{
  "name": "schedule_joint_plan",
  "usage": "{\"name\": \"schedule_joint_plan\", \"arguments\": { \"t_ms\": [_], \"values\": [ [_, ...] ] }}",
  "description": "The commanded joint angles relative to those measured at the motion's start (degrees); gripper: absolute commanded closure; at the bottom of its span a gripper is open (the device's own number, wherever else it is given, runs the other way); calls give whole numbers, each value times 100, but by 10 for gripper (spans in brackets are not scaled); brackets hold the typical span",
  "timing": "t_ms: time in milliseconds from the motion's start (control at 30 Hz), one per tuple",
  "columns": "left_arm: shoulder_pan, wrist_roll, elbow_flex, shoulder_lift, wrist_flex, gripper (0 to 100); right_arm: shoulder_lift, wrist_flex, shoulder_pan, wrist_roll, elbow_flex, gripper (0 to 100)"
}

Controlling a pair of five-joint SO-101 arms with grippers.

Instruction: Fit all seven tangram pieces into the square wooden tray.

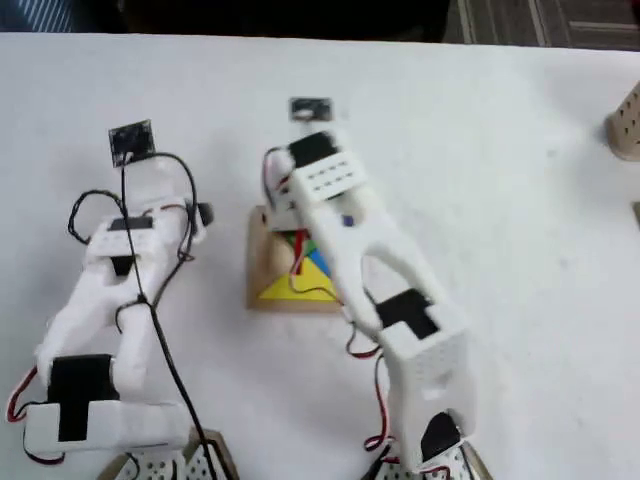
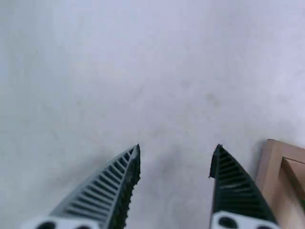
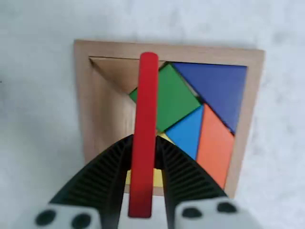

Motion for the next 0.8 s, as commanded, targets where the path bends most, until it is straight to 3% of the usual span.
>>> {"name": "schedule_joint_plan", "arguments": {
  "t_ms": [0, 133, 233, 433, 567, 767],
  "values": [
    [-40, 97, -290, -277, 0, 759, 101, -198, -365, -79, -62, 910],
    [-31, 97, -290, -268, 0, 759, 356, 75, -391, -62, -396, 764],
    [-31, 97, -290, -268, 0, 759, 523, 435, -418, 475, -774, 726],
    [-22, 97, -290, -268, 0, 759, 382, 1385, -312, 1565, -1873, 813],
    [13, 97, -290, -268, 0, 759, -585, 1367, 180, 1978, -1503, 874],
    [207, 97, -255, -303, 18, 759, -2220, 1270, 875, 1952, -229, 944]
  ]
}}
